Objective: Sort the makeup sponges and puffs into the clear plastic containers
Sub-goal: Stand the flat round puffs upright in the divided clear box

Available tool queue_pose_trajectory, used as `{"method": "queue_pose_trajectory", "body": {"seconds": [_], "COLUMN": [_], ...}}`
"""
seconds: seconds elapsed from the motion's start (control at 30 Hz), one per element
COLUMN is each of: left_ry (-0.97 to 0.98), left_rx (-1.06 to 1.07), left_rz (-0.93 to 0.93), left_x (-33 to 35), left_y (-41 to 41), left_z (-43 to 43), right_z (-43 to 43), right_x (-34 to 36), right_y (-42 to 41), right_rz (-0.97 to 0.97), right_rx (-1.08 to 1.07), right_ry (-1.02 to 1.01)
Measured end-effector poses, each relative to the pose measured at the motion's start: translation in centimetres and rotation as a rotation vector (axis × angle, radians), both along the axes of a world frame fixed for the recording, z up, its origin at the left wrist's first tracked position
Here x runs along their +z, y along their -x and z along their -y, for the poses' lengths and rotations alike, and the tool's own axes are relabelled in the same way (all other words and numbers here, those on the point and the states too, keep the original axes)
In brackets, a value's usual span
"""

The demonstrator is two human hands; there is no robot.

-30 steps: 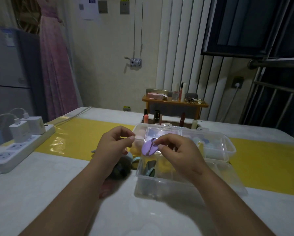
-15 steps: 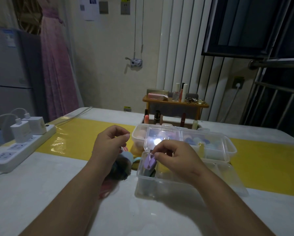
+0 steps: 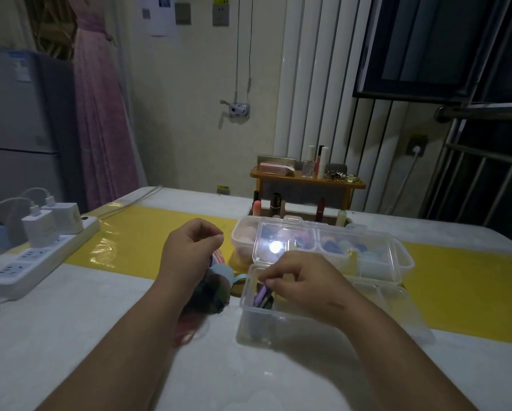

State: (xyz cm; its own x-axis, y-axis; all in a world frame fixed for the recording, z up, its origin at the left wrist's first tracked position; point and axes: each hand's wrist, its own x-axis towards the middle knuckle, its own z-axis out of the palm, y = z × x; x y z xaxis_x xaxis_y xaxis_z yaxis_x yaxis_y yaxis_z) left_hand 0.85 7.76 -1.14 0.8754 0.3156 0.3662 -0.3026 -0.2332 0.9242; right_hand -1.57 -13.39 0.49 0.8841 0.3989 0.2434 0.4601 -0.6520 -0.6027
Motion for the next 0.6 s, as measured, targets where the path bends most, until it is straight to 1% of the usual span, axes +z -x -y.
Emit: {"method": "queue_pose_trajectory", "body": {"seconds": [0.1,0.17,0.27,0.37,0.47,0.6], "left_ry": [-0.288,-0.477,-0.743,-0.901,-1.043,-1.154], "left_rx": [0.148,0.184,0.225,0.249,0.249,0.233], "left_rz": [-0.078,-0.128,-0.164,-0.195,-0.239,-0.286], "left_x": [-0.4,-0.5,-0.7,-0.8,-1.2,-1.6], "left_y": [-0.1,-0.1,-0.3,-0.5,-0.6,-0.7], "left_z": [-0.3,-0.5,-0.5,-0.5,-0.6,-0.4], "right_z": [-0.1,0.0,0.1,0.2,0.4,0.3], "right_x": [0.2,0.2,0.0,-0.2,-0.2,-0.3], "right_y": [0.1,0.1,0.1,0.0,0.0,-0.2], "right_rz": [0.049,0.05,0.053,0.061,0.074,0.109], "right_rx": [-0.013,-0.018,-0.03,-0.06,-0.083,-0.107], "right_ry": [0.072,0.06,-0.009,-0.089,-0.117,-0.137]}}
